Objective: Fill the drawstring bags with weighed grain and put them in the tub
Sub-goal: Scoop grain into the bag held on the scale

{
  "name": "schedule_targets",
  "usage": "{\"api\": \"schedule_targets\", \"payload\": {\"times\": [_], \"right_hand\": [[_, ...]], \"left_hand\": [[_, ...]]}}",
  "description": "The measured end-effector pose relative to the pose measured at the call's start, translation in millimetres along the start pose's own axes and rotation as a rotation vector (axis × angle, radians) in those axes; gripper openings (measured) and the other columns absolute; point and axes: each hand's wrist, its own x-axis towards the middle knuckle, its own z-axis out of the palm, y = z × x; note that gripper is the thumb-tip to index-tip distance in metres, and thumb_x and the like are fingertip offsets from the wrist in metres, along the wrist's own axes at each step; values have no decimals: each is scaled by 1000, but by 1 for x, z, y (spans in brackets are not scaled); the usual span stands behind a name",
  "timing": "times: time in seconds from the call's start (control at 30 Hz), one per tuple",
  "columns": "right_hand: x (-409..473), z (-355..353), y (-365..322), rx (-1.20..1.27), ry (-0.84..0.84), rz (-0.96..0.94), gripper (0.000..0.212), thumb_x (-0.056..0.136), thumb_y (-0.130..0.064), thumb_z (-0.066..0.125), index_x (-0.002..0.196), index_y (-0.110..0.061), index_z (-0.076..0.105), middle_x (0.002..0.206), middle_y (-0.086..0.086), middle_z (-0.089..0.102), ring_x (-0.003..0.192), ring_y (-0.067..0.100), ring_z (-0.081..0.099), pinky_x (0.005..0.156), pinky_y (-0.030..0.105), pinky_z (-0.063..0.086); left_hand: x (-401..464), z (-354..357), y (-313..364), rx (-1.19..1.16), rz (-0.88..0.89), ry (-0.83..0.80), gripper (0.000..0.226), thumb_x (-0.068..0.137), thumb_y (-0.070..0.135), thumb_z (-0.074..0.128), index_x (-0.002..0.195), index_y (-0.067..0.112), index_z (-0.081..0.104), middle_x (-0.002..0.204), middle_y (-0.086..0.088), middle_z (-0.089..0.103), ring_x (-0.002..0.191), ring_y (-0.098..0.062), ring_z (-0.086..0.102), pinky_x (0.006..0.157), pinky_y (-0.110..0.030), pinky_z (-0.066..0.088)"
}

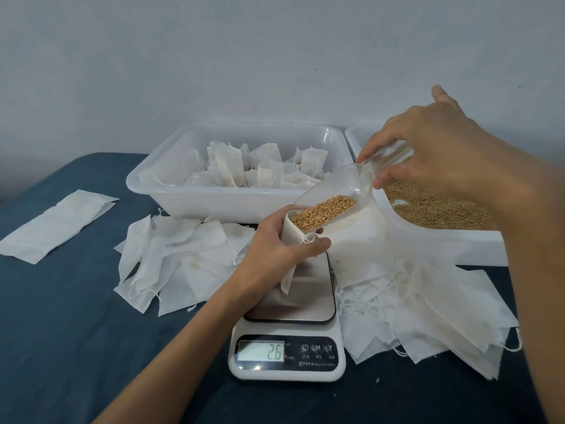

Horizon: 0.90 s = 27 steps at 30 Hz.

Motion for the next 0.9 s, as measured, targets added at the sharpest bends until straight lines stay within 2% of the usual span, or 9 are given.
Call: {"api": "schedule_targets", "payload": {"times": [0.1,0.23,0.4,0.63,0.9], "right_hand": [[0,0,-2,2,-3,-2,32,71,-36,88,99,-45,73,89,-24,62,113,17,58,124,46,-7],[0,1,-6,-33,-1,-8,33,72,-37,88,101,-44,74,103,-14,71,115,20,59,124,49,-6],[0,1,-9,-48,1,-7,35,71,-39,87,103,-44,74,105,-13,71,116,21,58,124,48,-6],[-2,-1,-9,-51,-3,-4,35,73,-37,87,104,-44,74,104,-14,70,117,20,56,125,49,-7],[-3,-4,-14,-75,-21,13,35,75,-38,86,107,-43,73,112,-10,71,122,21,54,125,48,-7]], "left_hand": [[1,-3,1,-14,2,2,36,85,5,82,119,8,69,101,-3,77,89,-9,71,74,-15,52],[0,-1,0,-19,4,1,37,85,2,82,119,9,69,100,-4,76,90,-12,70,74,-16,53],[1,-1,-1,-9,25,12,36,86,3,81,119,7,69,105,-11,76,90,-13,69,75,-17,53],[0,2,-1,4,14,10,38,86,6,82,121,10,68,106,-10,76,94,-16,69,83,-23,55],[0,2,-2,1,5,6,39,86,7,83,122,12,68,106,-7,77,96,-16,71,84,-24,56]]}}
